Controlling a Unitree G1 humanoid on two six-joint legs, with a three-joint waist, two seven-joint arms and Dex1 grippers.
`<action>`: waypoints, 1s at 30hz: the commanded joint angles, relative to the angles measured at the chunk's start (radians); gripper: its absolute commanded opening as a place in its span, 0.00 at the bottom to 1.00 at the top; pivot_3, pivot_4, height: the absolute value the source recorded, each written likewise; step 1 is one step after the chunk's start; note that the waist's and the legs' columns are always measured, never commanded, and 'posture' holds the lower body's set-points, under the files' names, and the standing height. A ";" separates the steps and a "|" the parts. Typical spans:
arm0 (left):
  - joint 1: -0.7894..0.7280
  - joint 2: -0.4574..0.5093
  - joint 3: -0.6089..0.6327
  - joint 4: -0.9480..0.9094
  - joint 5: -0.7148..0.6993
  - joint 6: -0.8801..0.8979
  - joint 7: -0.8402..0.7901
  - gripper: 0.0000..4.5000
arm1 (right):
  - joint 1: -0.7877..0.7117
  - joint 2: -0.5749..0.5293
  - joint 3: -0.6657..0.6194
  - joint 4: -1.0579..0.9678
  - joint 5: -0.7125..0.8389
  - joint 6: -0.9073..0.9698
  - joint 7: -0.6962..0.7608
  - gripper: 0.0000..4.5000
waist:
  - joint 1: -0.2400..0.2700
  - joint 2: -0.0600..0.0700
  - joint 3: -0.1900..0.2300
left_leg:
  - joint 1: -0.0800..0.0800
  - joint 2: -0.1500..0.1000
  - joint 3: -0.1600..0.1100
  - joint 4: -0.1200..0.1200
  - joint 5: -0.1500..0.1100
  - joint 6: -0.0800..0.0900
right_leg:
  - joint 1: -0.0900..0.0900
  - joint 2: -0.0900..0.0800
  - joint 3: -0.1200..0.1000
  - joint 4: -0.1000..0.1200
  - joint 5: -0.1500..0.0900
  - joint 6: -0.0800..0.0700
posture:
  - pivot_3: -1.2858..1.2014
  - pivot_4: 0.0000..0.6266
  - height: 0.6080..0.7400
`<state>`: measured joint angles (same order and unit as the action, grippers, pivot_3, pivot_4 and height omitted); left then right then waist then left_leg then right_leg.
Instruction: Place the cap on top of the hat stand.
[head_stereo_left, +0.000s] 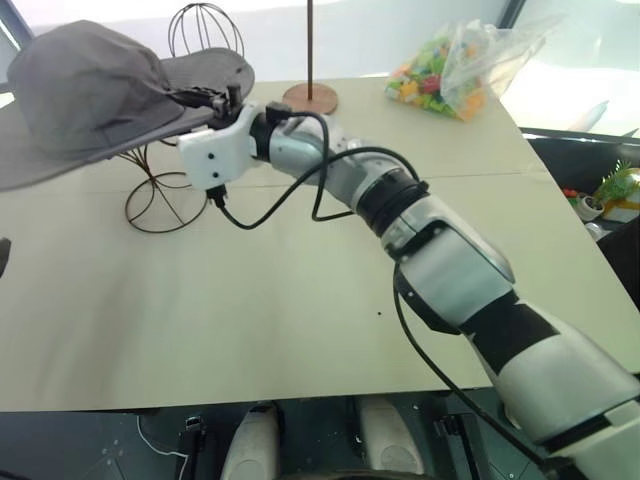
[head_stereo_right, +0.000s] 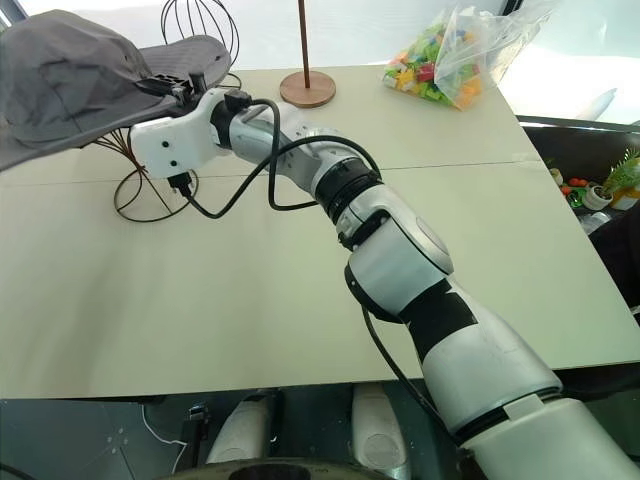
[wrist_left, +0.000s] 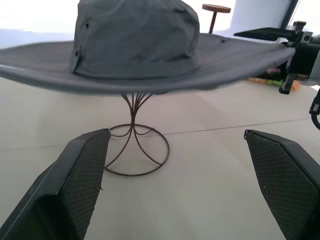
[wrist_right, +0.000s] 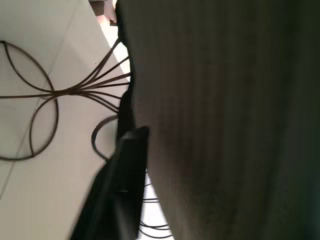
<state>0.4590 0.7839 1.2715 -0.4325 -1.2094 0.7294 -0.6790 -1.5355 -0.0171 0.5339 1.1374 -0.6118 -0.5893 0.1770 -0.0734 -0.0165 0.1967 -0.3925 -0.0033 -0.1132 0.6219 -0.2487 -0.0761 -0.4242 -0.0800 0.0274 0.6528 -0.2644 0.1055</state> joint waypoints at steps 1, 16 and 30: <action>0.002 0.009 0.022 -0.003 -0.002 -0.023 -0.004 1.00 | -0.006 0.003 -0.007 -0.052 -0.004 -0.009 -0.030 0.99 | 0.000 0.000 0.000 | 0.000 0.000 0.000 0.000 0.000 0.000 | 0.000 0.000 0.000 0.000 0.000 0.000 | 0.52 0.24 1.00; -0.010 0.051 -0.020 0.037 0.021 -0.009 -0.036 1.00 | 0.217 -0.233 -0.029 -0.441 -0.013 -0.022 0.052 0.99 | 0.002 -0.001 0.000 | 0.000 0.000 0.000 0.001 0.000 0.000 | 0.000 0.000 0.000 0.000 0.000 0.000 | 0.52 0.24 1.00; 0.004 0.027 -0.048 0.107 0.141 -0.051 -0.119 1.00 | 0.411 -0.711 -0.407 -0.911 1.004 0.739 0.974 0.99 | 0.008 0.000 0.000 | 0.002 0.000 0.000 0.002 0.000 0.000 | 0.005 -0.001 0.000 -0.001 0.000 0.000 | 0.52 0.24 1.00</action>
<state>0.4612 0.8119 1.1892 -0.3233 -1.0744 0.7068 -0.7864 -1.0589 -0.7102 0.2089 0.2405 0.2469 -0.0193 1.0620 -0.0657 -0.0168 0.1968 -0.3909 -0.0032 -0.1131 0.6240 -0.2488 -0.0757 -0.4191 -0.0807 0.0270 0.6512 -0.2644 0.1054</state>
